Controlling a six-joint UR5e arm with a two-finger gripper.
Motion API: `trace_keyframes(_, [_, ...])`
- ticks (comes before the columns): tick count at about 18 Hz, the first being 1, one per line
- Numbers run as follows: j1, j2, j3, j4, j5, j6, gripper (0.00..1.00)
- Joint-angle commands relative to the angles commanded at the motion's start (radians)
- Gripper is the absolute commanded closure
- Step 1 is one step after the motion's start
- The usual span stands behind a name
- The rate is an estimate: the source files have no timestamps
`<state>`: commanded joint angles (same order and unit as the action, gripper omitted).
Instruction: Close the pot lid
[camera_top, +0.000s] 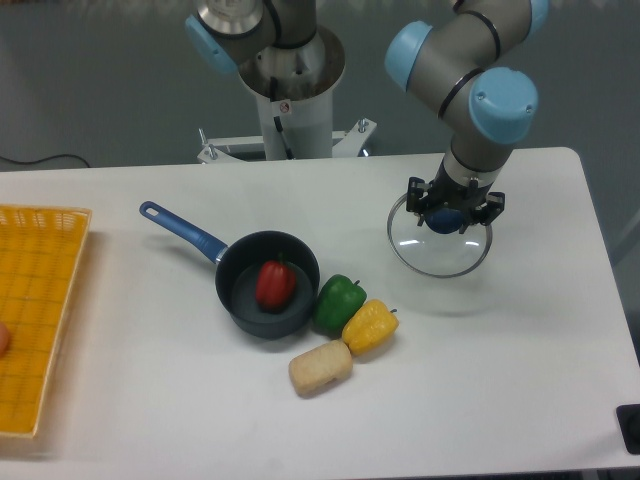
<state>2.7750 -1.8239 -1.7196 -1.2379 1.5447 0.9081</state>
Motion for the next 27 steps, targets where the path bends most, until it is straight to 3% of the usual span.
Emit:
trace_keyframes(12, [-0.098,0.028,0.031,-0.090,0.003,-0.121,0.37])
trace_keyframes(19, [-0.193,0.028,0.031,-0.081,0.000,-0.247,0.37])
trace_keyframes(27, [-0.273,0.029,0.029,-0.060,-0.012,-0.267,0.37])
